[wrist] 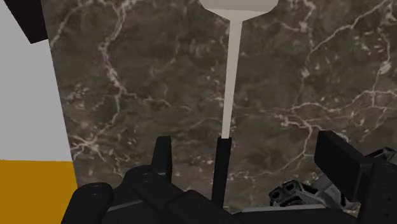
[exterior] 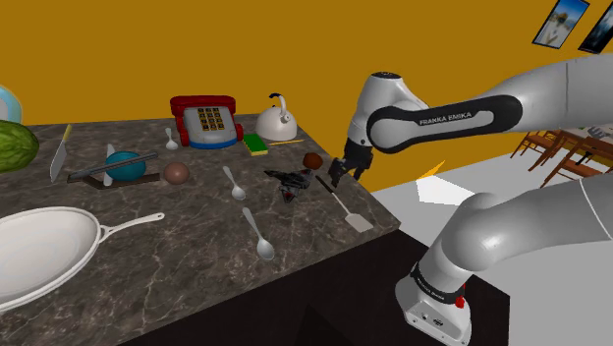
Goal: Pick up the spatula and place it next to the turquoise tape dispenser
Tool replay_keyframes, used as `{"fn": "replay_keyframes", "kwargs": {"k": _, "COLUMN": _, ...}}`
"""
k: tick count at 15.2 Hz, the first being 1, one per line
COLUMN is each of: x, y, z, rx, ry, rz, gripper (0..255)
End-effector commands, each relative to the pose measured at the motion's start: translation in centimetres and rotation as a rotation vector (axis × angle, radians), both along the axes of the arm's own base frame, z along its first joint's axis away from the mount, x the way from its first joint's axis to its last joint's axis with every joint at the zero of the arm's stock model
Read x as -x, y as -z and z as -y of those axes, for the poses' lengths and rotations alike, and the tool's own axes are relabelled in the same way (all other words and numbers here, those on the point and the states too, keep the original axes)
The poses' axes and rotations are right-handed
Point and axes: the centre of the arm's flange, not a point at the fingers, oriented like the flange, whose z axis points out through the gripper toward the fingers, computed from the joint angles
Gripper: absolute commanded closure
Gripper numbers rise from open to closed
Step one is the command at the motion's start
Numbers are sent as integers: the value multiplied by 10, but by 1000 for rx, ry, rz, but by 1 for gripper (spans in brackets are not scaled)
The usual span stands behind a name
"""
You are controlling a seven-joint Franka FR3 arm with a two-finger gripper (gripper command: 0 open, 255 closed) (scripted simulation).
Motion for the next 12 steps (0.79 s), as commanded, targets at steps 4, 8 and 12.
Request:
{"fn": "replay_keyframes", "kwargs": {"k": 4, "x": -2, "y": 39, "z": 2, "rx": -21, "ry": 68, "rz": 3, "gripper": 0}}
{"fn": "replay_keyframes", "kwargs": {"k": 8, "x": -4, "y": 60, "z": 2, "rx": -21, "ry": 68, "rz": 3, "gripper": 0}}
{"fn": "replay_keyframes", "kwargs": {"k": 12, "x": -4, "y": 69, "z": 2, "rx": -21, "ry": 68, "rz": 3, "gripper": 0}}
